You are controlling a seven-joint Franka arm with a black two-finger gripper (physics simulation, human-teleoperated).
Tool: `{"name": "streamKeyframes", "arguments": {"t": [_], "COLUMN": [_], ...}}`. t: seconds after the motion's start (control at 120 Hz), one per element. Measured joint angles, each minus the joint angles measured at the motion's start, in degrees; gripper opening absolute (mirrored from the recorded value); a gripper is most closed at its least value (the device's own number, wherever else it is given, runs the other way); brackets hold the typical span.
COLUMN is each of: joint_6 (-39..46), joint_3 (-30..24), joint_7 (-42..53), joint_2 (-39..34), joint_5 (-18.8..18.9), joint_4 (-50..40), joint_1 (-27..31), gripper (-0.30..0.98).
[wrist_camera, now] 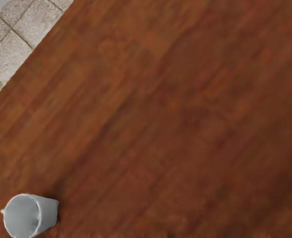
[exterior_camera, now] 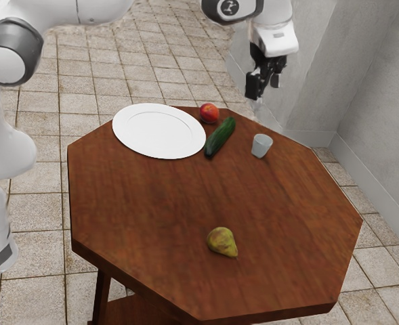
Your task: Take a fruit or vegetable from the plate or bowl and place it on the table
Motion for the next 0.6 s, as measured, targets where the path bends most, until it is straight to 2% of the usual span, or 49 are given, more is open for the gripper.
{"name": "streamKeyframes", "arguments": {"t": [0.033,0.092,0.175,0.242,0.333,0.458,0.6], "joint_6": [-2.3,-5.7,-10.0,-12.6,-13.7,-11.6,-9.5], "joint_3": [6.2,12.3,15.7,18.1,18.3,18.2,18.0], "joint_7": [-0.9,-2.4,-4.1,-5.0,-5.9,-7.1,-10.0], "joint_2": [0.0,0.0,0.2,0.2,0.0,-2.3,-5.1], "joint_5": [0.0,0.1,0.9,2.0,2.7,0.3,-2.1], "joint_4": [0.7,1.6,3.0,7.6,11.1,5.3,-0.4], "joint_1": [-2.5,-4.1,-4.1,-5.8,-5.2,-6.4,-4.8], "gripper": [0.66,0.67,0.67,0.67,0.67,0.67,0.67]}}
